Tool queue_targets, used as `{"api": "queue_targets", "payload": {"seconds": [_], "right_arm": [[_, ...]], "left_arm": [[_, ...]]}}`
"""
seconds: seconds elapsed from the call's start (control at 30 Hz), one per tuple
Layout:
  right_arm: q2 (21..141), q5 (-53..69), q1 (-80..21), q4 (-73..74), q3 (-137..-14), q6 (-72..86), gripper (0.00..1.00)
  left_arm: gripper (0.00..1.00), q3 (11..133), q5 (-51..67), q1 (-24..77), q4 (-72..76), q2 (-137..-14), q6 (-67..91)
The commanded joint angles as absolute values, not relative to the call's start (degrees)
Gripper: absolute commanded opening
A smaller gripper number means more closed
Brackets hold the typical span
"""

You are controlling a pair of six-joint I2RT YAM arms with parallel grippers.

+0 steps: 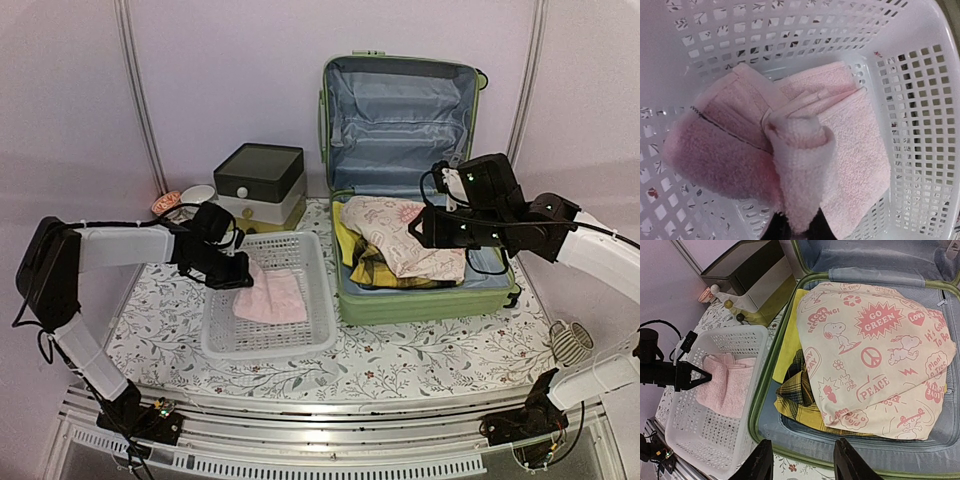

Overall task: Open, take out, and arrange the luggage
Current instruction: Place the clothes in the bin, then adjust the clothes in the bin.

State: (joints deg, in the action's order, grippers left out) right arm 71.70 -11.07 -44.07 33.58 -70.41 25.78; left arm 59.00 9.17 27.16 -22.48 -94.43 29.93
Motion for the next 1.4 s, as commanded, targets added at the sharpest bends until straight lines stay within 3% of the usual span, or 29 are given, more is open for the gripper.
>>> {"api": "queue_targets", "payload": {"seconds": [0.0,0.1,0.37,0.57,0.8,0.93,1.0,1.13,1.27,1.37], "right_arm": [[71.9,-10.6,-43.7,32.9,-69.7,26.0,0.42],[71.5,-10.6,-43.8,33.0,-68.1,26.0,0.42],[71.2,-11.2,-43.8,32.9,-67.9,25.8,0.43],[71.7,-11.1,-43.8,32.6,-68.2,25.5,0.42],[70.3,-12.1,-43.8,32.0,-67.1,25.4,0.43],[69.6,-12.5,-43.7,31.6,-66.6,25.2,0.43],[69.5,-12.6,-43.8,31.5,-66.5,25.3,0.43],[69.7,-12.7,-43.8,31.5,-66.3,25.2,0.43],[69.9,-12.7,-43.8,31.3,-66.2,25.2,0.43],[69.9,-12.7,-43.8,31.1,-66.0,25.1,0.43]], "left_arm": [[0.18,63.5,2.3,29.3,-31.4,-96.6,30.2],[0.38,65.1,-2.3,30.4,-34.4,-95.7,32.0],[0.62,70.5,-10.7,35.2,-41.7,-90.8,34.3],[0.96,73.2,-13.1,38.3,-43.3,-87.7,34.5],[0.98,70.7,-17.0,38.2,-39.9,-85.8,34.4],[0.87,67.5,-13.1,38.8,-34.4,-84.0,34.5],[0.77,66.4,-10.9,39.0,-31.6,-83.2,34.3],[0.42,64.3,-6.5,39.4,-25.8,-82.1,33.8],[0.0,64.2,-4.2,39.6,-22.8,-83.4,33.3],[0.0,66.0,-4.0,39.7,-23.6,-86.9,33.4]]}}
